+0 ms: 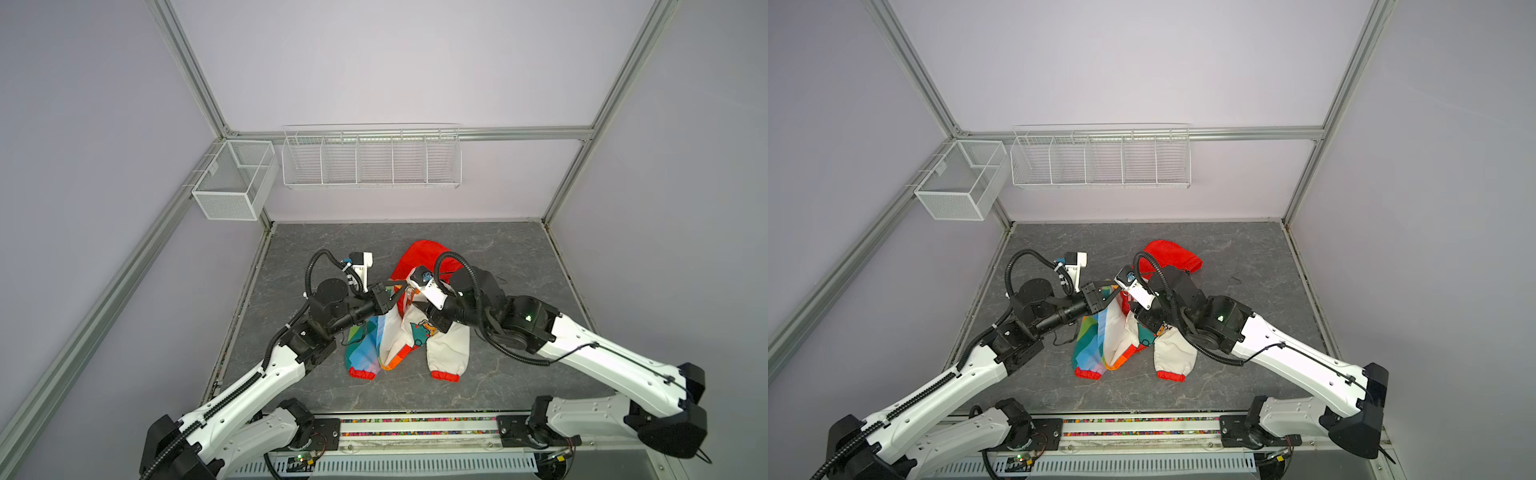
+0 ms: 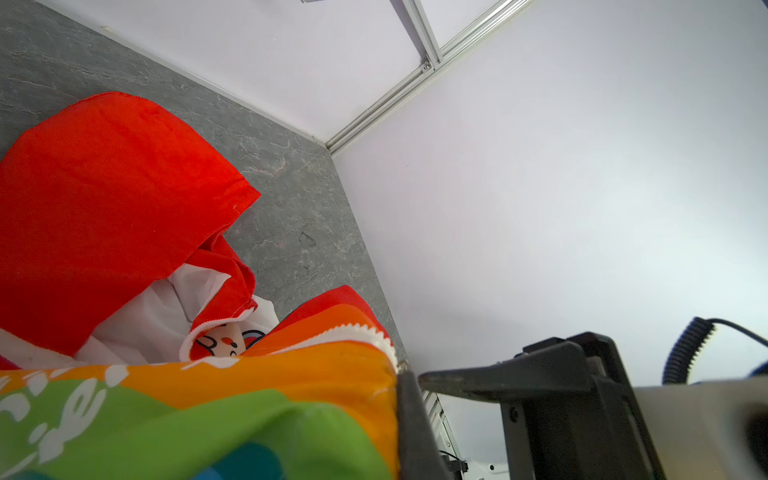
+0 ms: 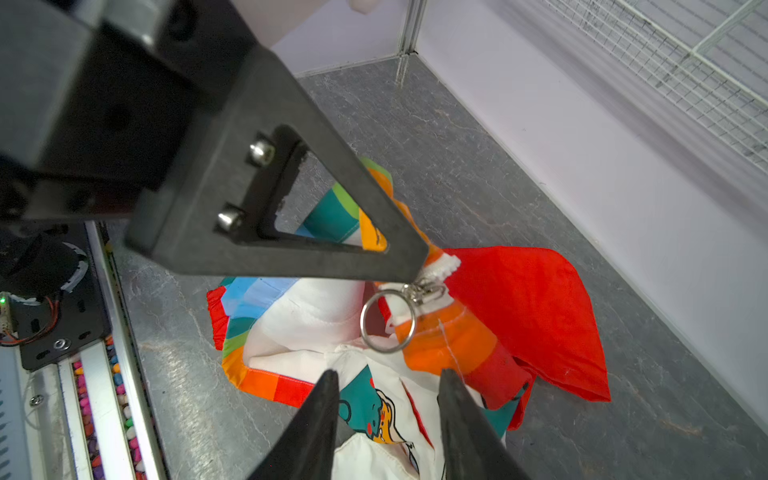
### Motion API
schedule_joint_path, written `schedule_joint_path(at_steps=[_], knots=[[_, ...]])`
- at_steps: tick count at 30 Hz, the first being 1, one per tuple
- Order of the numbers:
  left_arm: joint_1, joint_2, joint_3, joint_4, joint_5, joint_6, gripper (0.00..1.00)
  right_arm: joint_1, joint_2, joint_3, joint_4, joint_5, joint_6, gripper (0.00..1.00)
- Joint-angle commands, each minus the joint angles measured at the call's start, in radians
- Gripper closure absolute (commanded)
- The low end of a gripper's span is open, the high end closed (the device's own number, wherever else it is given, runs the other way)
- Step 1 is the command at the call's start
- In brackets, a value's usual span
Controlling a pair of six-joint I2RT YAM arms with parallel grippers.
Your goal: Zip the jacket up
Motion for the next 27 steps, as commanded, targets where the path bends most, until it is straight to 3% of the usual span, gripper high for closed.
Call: schedule_joint_path(at_steps=[1,18,27], knots=[[0.007,-0.008,0.047,-0.002,0.012,-0.016,1.0,0.024,0.006,-0.005,0.059,0.038,-0.098,0.59],[0.007,0.006,0.056,0.0,0.046,-0.027,1.0,0.041,0.038,0.003,0.122,0.12,-0.149,0.65],[0.007,0.011,0.052,0.001,0.05,-0.025,1.0,0.04,0.039,0.01,0.11,0.123,-0.149,0.76]])
